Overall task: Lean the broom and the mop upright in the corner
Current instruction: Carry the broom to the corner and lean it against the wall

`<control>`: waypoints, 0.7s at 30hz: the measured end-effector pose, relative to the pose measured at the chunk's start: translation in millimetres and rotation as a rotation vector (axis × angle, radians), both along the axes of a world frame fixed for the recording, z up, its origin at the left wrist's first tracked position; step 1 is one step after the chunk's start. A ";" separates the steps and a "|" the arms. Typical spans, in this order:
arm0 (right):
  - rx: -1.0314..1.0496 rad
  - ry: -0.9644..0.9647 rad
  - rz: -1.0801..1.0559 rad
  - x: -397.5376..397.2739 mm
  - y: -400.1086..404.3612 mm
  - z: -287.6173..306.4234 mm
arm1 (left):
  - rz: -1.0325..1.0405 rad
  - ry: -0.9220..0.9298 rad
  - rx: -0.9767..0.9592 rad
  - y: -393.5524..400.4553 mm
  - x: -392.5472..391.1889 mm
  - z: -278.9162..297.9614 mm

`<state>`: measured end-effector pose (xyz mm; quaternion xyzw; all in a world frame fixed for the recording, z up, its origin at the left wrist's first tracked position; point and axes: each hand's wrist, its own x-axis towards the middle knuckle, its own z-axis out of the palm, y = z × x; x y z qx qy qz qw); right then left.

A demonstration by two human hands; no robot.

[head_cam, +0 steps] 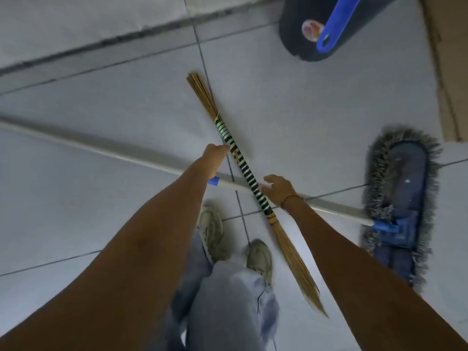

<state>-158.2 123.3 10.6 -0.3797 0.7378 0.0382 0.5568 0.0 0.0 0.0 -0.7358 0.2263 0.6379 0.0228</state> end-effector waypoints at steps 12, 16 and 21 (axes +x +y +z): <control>-0.081 0.019 -0.034 23.2 -10.2 -70.0 | 0.224 0.153 -0.217 -27.1 -28.6 -61.4; -0.114 -0.022 -0.194 30.2 -20.0 16.4 | 0.208 0.196 -0.341 -38.2 -25.5 44.6; -0.180 -0.042 -0.128 29.4 -22.5 147.7 | 0.109 0.279 -0.484 -37.7 -16.5 200.5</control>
